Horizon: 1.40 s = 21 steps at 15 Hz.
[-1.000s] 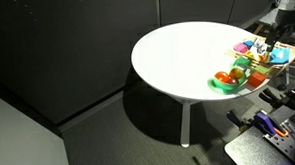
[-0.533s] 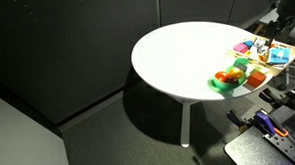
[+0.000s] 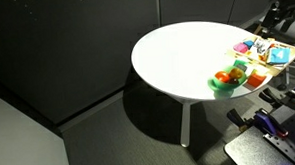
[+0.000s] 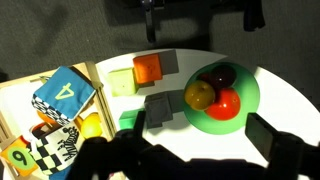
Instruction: Put the blue dice on the tray
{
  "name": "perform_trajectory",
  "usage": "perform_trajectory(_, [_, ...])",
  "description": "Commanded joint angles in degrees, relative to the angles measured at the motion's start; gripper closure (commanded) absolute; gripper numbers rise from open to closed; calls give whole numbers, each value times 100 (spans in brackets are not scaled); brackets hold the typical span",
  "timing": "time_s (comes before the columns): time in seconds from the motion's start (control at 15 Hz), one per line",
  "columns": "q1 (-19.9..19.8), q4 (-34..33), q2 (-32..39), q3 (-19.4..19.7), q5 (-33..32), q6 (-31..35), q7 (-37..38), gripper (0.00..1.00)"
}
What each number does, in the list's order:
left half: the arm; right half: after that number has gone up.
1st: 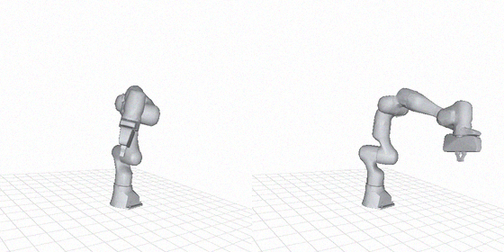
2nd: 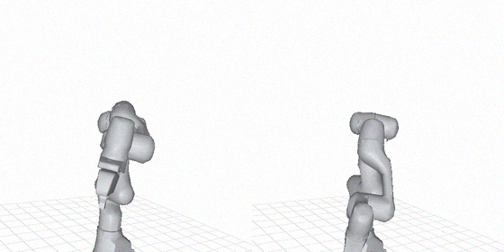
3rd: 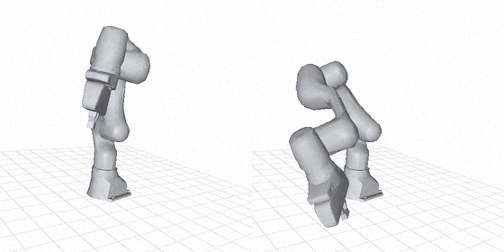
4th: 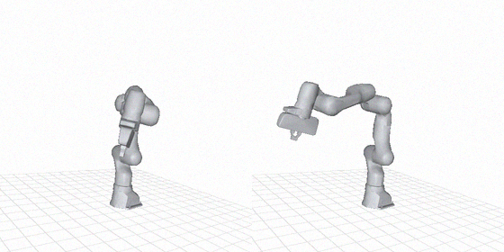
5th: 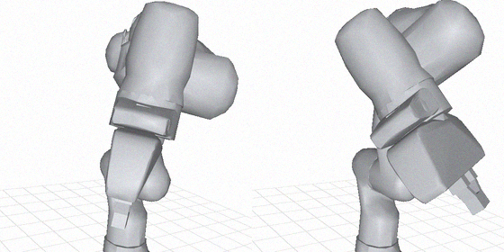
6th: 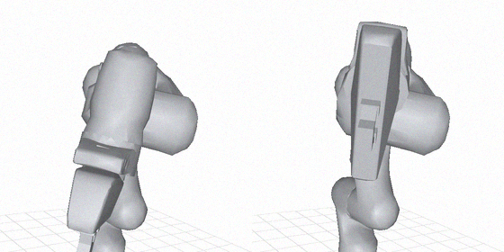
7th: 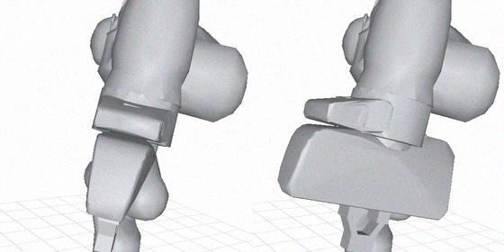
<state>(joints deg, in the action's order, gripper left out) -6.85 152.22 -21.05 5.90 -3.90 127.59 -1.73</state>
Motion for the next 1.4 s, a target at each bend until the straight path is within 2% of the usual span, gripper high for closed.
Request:
perform_trajectory(0.0, [14, -62, -247, -90, 129, -288, 306, 0])
perform_trajectory(0.53, [-30, -53, -1045, -73, 99, -1157, 346, 0])
perform_trajectory(0.93, [-6, 11, -1408, -26, 88, -1180, 191, 0])
perform_trajectory(1.0, [-14, -46, -1234, -73, 45, -1107, 271, 0])
perform_trajectory(1.33, [-15, -40, -1270, -68, 46, -1107, 267, 0])
